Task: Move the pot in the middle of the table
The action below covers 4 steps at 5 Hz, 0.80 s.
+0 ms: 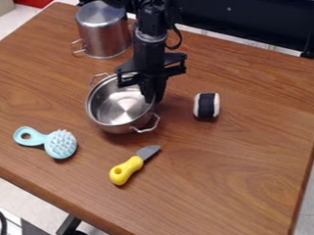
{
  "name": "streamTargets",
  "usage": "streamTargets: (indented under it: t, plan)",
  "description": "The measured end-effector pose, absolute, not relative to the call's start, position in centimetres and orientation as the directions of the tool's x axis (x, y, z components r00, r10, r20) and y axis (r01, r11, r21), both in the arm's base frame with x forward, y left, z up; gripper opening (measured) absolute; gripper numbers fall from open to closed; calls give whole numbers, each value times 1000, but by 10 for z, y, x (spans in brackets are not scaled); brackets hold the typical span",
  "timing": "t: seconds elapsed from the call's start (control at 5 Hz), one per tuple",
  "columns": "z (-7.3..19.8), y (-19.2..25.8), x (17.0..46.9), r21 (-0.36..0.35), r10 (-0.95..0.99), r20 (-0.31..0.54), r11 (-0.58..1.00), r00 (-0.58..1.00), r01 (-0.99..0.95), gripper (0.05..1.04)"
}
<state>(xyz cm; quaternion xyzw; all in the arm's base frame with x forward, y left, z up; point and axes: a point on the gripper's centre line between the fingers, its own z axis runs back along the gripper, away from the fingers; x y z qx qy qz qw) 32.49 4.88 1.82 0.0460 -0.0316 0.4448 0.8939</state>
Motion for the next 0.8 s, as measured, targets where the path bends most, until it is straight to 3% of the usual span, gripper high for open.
streamTargets:
  t: [0.6,0.8]
  plan:
    - [12,54,335,-22,857,82,511,508,-859,77]
    - [12,56,337,-49,854,78,519,515,-853,227]
